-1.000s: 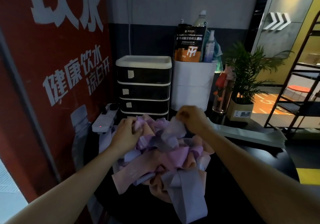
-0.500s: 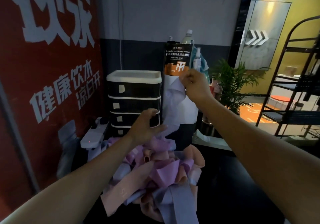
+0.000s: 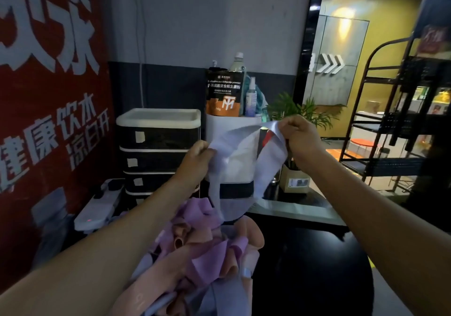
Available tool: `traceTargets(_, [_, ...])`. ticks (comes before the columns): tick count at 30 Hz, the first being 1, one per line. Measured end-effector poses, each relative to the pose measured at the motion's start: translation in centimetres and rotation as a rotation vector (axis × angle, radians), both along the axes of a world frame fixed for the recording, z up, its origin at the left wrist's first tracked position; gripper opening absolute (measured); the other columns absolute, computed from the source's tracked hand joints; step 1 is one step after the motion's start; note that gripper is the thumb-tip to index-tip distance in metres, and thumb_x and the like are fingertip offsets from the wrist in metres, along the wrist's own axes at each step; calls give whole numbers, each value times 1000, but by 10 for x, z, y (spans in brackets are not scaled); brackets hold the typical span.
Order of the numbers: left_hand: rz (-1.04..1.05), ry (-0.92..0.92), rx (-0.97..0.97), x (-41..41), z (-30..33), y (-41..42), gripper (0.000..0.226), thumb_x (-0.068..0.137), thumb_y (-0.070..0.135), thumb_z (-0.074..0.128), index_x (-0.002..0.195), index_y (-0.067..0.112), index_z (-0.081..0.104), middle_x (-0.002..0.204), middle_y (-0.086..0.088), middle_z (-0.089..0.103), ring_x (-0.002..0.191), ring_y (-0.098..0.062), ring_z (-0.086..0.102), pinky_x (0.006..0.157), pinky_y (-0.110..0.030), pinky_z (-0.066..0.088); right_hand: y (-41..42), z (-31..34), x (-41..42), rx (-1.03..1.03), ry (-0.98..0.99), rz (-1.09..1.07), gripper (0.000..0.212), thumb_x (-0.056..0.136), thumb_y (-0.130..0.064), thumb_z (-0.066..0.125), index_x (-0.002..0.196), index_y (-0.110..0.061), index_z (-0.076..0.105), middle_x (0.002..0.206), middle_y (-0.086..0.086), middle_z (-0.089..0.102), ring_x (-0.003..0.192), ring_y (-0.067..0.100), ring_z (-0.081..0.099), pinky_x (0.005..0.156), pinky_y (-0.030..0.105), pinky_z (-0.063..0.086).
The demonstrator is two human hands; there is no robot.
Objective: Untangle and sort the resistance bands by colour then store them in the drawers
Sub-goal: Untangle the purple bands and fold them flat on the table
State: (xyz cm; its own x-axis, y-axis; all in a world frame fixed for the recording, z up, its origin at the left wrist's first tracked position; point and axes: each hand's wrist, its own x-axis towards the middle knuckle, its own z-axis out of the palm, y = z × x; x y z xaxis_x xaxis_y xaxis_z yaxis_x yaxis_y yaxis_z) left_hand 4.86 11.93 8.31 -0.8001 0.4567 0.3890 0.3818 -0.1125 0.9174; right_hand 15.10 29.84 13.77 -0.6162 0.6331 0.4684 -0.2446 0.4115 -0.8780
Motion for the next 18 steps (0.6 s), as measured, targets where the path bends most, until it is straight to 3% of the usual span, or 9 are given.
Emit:
traceTargets(2, [-41,-107,100,6,3,1,24,96,11,44,73,14,51,71,1,51,64,-9,49,56,-21,40,7,-12,4,-93,-57,89,25,94,-5,48,71,-13,54,71,7,52,61,19,46,51,21,36])
traceTargets(5, [-120,-148,66,9,2,2,19,93,17,54,75,14,61,70,3,62,64,-6,58,57,-14,46,12,-22,11,-110,-177,125,20,94,-6,49,77,-8,58,74,9,55,65,18,50,52,19,41])
traceTargets(8, [-132,-158,-1,6,-6,3,13,91,16,57,81,11,62,78,-4,62,73,-14,56,67,-20,46,17,-35,21,-36,-292,200,26,95,-22,52,82,-3,63,82,20,60,76,24,54,68,29,43])
traceTargets(10, [-110,-201,43,4,-9,4,14,93,14,54,80,12,61,74,-1,62,70,-11,55,63,-16,47,20,-42,32,78,-359,276,32,91,-30,57,89,1,63,85,25,60,74,19,54,68,29,42])
traceTargets(13, [-81,-246,115,1,-8,3,19,96,14,49,79,14,59,60,7,63,62,-7,56,54,-14,47,28,-47,46,225,-450,332,28,75,-17,75,95,-6,59,78,14,52,59,7,50,57,17,39])
traceTargets(15, [-96,-227,83,2,-8,4,20,97,16,47,80,15,57,68,3,61,66,-9,55,58,-16,47,33,-50,49,289,-475,317,37,68,-11,81,96,-8,58,79,11,53,69,15,51,62,19,41])
traceTargets(18, [-104,-140,-13,14,-8,16,20,97,18,46,80,15,57,76,-1,54,68,-7,51,54,-9,45,31,-59,50,316,-459,302,27,71,-9,79,90,-7,60,83,13,58,72,19,54,61,17,44])
